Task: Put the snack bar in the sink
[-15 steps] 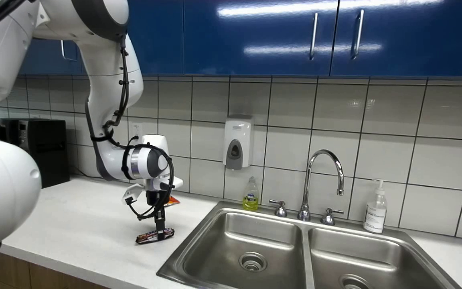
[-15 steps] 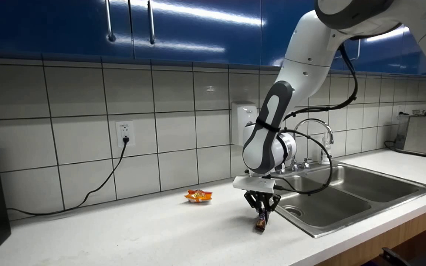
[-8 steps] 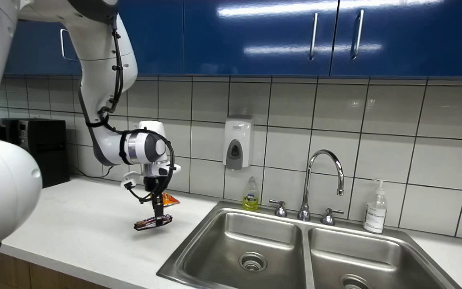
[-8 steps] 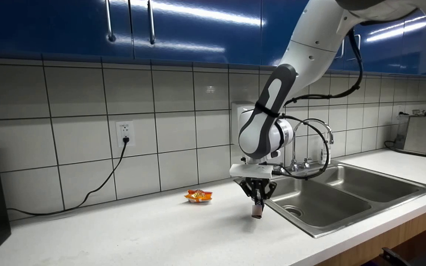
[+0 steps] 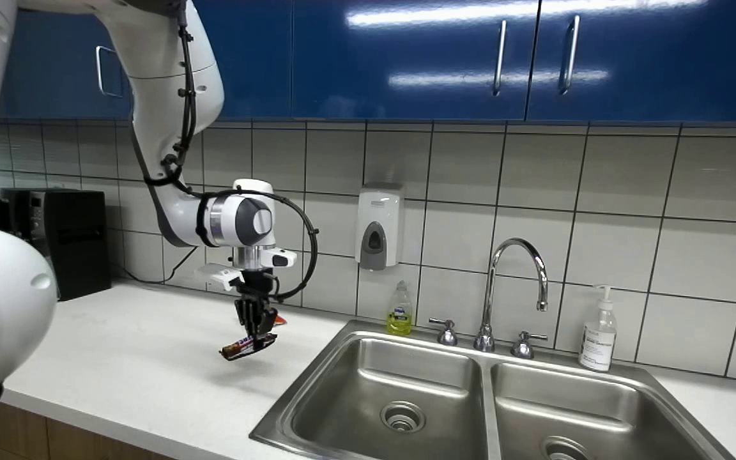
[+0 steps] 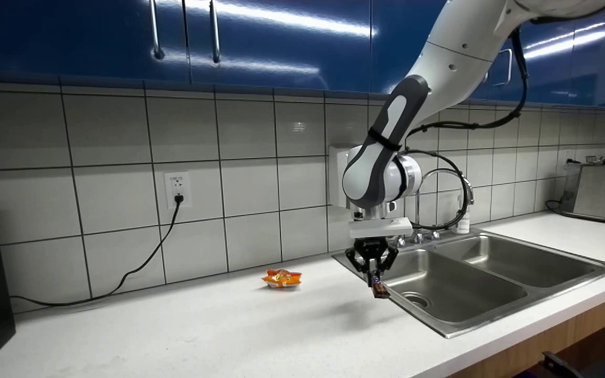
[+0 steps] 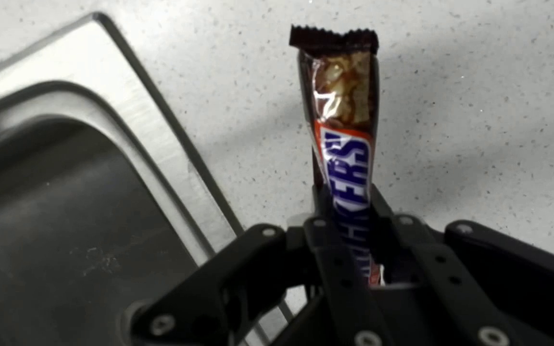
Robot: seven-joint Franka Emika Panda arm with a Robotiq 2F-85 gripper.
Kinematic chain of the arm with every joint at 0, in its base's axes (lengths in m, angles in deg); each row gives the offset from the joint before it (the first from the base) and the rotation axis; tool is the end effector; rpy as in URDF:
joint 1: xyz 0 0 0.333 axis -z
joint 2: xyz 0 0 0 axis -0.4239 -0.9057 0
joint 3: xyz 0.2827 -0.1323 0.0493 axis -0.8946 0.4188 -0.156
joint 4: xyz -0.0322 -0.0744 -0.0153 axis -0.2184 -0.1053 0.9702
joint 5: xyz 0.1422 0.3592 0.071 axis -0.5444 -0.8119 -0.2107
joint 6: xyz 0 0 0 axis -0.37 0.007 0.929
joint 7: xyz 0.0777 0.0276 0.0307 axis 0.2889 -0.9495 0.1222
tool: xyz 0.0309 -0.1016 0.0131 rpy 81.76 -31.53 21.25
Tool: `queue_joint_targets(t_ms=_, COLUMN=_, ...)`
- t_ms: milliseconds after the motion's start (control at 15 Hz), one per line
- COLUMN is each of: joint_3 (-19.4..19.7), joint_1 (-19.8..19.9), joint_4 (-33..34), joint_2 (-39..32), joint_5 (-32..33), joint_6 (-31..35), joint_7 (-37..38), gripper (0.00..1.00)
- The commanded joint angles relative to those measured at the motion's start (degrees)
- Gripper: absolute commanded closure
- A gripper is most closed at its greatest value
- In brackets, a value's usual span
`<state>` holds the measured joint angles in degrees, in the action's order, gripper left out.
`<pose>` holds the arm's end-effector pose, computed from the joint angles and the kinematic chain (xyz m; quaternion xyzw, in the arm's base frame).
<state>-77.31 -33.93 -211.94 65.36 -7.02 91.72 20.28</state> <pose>0.5182 0.0641 0.2229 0.9828 -0.1823 -0.0108 0.0289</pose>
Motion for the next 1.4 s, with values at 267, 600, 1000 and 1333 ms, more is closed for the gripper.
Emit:
queue_joint_targets(t_ms=267, joint_3=0.8, joint_1=5.5, joint_4=-2.9, joint_2=4.4, joint_5=0.9, joint_6=-0.2, joint_7=-19.9, gripper=0.95)
queue_joint_targets(t_ms=600, joint_3=2.9, joint_1=8.6, joint_4=-4.1, joint_2=5.6, joint_5=0.7, joint_6=0.8, joint_7=-23.9, gripper=0.95)
queue_joint_targets(t_ms=1000, joint_3=5.8, joint_1=13.0, joint_4=-5.1, joint_2=5.2, joint_5=-0.2, joint_6=3.5, joint_7=-26.6, gripper=0.95)
queue_joint_targets(t_ms=1333, joint_3=7.5, joint_1=15.9, joint_4=-4.9, joint_2=3.7, joint_5=-0.8, joint_6=5.1, joint_7=-28.5, gripper=0.95)
